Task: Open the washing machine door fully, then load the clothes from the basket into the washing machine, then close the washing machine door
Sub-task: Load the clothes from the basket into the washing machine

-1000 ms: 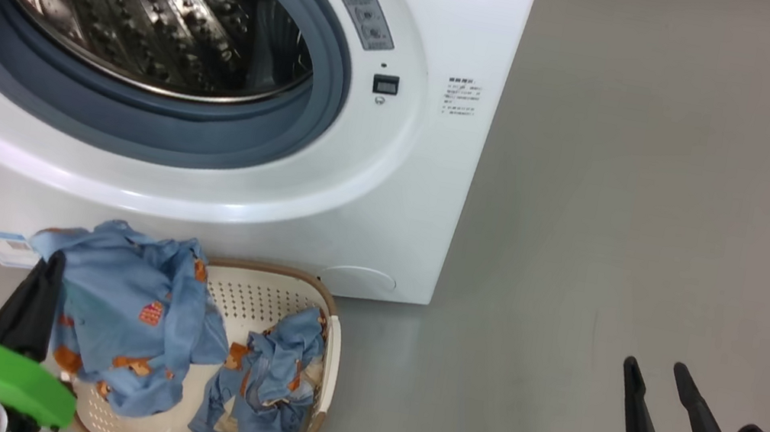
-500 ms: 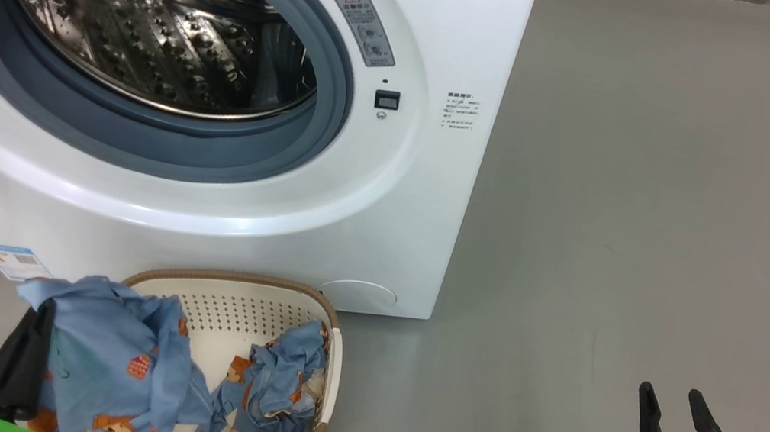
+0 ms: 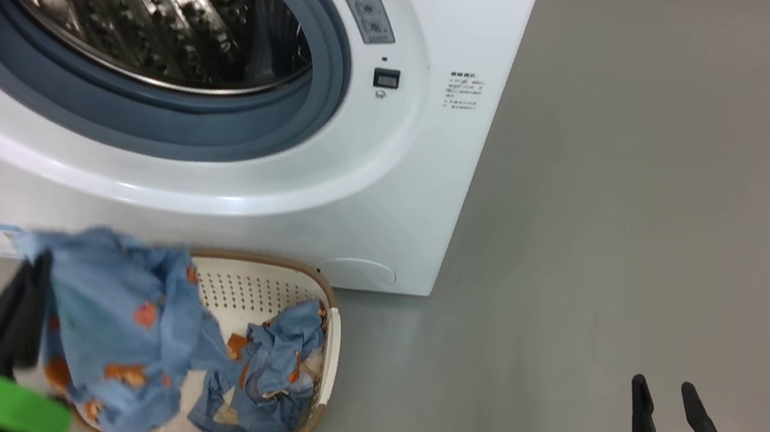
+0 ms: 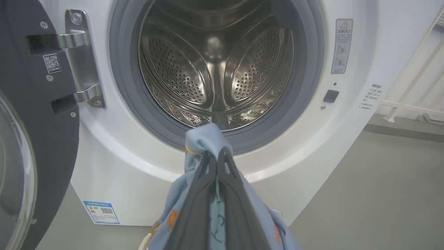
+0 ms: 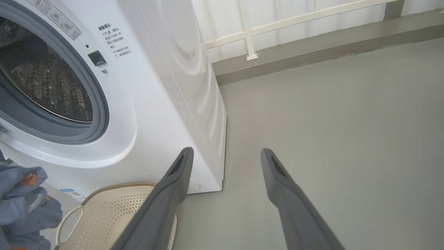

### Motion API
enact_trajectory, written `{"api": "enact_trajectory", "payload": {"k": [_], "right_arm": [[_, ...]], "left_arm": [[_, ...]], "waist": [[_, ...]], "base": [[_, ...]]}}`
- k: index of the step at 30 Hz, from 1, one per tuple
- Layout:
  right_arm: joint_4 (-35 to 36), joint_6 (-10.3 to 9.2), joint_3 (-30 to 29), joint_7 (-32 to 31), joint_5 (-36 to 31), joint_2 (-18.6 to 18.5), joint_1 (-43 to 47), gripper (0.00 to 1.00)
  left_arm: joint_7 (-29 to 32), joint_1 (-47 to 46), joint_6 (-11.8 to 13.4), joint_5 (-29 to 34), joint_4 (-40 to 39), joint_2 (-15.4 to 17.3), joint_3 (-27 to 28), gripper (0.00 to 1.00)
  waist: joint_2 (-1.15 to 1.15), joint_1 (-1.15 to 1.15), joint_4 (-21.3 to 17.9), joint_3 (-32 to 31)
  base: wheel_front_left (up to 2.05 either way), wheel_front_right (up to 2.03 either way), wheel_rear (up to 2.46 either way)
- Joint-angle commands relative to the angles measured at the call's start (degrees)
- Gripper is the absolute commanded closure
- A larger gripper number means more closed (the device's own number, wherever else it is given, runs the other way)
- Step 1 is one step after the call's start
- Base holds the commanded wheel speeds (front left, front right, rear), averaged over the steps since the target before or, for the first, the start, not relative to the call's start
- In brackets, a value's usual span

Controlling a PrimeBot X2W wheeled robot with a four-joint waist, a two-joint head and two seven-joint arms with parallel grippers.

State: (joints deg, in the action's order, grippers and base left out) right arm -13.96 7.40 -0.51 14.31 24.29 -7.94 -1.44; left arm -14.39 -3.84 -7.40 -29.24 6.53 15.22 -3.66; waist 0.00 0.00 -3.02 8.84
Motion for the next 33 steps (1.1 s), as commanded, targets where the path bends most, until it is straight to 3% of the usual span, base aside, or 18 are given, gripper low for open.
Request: {"api": "enact_trajectory", "payload": {"k": [1, 15, 22, 33], "right_arm": [[1.48, 0.09, 1.57, 0.69, -0.7, -0.26, -2.0, 0.0], [2.02, 0.09, 3.55, 0.69, -1.68, 2.61, -6.91, 0.0], [2.44, 0.09, 4.77, 0.69, -2.01, 3.84, -10.04, 0.0], [2.89, 0.09, 7.55, 0.69, -1.76, 4.99, -12.91, 0.0]], "left_arm": [[-0.61, -4.3, -0.09, -0.15, -1.37, 2.39, 2.14, 1.0], [-0.61, -26.73, -0.09, -1.26, 7.42, 8.76, 2.72, 1.0], [-0.61, -38.96, -0.09, -1.65, 16.33, 12.69, -2.08, 1.0], [-0.61, -52.45, -0.09, -6.1, 31.78, 15.79, -9.75, 1.0]], "waist": [[0.0, 0.0, -0.25, 1.64], [0.0, 0.0, -3.53, 9.94], [0.0, 0.0, -6.33, 14.76], [0.0, 0.0, -10.92, 20.12]], "base": [[0.0, 0.0, 0.0], [0.0, 0.0, 0.0], [0.0, 0.0, 0.0], [0.0, 0.0, 0.0]]}}
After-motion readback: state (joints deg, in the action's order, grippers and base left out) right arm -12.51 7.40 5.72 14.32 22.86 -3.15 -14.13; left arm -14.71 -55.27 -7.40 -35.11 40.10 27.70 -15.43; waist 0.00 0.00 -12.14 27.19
